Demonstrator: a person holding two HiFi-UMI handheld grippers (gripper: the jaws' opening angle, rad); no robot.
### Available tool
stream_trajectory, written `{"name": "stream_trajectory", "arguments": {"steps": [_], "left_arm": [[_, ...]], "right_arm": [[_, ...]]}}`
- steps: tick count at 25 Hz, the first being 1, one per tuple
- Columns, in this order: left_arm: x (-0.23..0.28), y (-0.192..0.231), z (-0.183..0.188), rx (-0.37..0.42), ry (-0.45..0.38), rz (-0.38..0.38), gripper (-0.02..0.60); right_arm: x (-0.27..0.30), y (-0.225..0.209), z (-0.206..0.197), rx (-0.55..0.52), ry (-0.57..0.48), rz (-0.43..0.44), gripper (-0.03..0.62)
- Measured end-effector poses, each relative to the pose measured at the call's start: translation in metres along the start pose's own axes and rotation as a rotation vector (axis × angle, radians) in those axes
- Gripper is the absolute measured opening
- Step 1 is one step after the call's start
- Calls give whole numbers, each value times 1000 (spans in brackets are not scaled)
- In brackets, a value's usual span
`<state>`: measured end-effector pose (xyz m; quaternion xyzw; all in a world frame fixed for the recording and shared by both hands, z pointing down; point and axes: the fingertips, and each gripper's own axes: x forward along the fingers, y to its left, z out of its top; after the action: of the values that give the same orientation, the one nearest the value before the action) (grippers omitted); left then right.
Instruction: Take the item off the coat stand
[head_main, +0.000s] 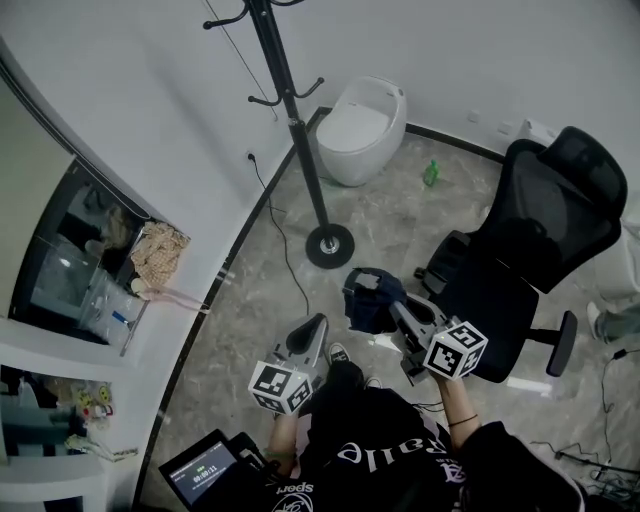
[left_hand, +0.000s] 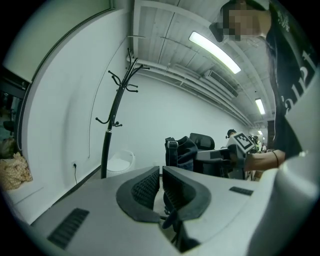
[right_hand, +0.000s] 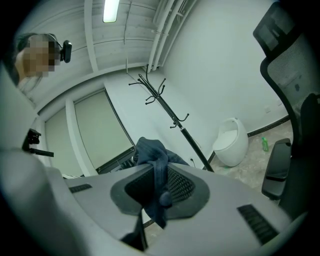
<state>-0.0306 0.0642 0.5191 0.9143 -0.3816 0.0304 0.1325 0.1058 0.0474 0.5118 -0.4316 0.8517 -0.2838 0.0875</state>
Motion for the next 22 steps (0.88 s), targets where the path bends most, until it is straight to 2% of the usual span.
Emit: {"name": "stream_trajectory", "arguments": {"steps": [5,15,22], "left_arm": [[-21,-31,-21,3,52,-1,6],[-20,-68,-13,54,53,-47,6],[-36,-58,-4,79,47,-65,6]], "right_arm": [[-38,3,-19,27,-5,-19,66],[-80,5,-24,47,-53,-60,66],[-71,25,-24,17,-79,-65,66]]}}
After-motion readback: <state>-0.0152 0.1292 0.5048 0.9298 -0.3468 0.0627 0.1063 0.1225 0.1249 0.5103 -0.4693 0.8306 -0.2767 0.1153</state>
